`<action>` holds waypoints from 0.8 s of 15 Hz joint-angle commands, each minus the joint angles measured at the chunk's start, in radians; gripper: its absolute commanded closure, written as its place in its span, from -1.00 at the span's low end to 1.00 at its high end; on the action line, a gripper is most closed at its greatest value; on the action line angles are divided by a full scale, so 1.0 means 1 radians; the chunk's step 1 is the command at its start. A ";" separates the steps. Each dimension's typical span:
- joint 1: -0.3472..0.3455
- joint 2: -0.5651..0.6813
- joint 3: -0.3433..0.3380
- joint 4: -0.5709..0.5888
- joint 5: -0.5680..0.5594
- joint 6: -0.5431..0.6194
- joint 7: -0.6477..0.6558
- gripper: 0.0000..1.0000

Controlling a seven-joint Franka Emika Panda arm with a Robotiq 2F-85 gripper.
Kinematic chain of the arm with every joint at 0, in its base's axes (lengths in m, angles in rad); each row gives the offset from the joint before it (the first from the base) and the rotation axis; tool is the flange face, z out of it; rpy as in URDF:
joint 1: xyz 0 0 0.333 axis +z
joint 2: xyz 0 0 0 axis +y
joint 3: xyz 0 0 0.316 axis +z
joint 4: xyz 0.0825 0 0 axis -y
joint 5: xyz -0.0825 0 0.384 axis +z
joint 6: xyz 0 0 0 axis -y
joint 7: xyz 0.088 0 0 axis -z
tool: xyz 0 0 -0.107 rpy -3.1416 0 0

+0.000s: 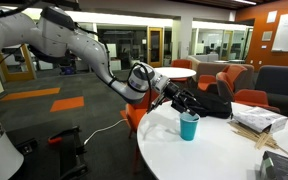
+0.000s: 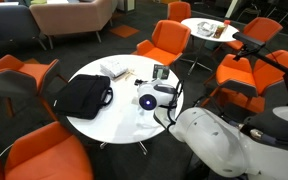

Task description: Put the pen in the cup

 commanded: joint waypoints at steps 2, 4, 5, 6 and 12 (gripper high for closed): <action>-0.077 -0.234 0.044 -0.064 0.033 -0.019 -0.156 -1.00; -0.123 -0.334 0.042 -0.090 0.031 -0.017 -0.243 -1.00; -0.151 -0.387 0.041 -0.100 0.028 -0.014 -0.290 -1.00; -0.177 -0.441 0.042 -0.109 0.028 -0.014 -0.335 -1.00; -0.341 -0.755 0.076 -0.149 0.030 -0.049 -0.576 -1.00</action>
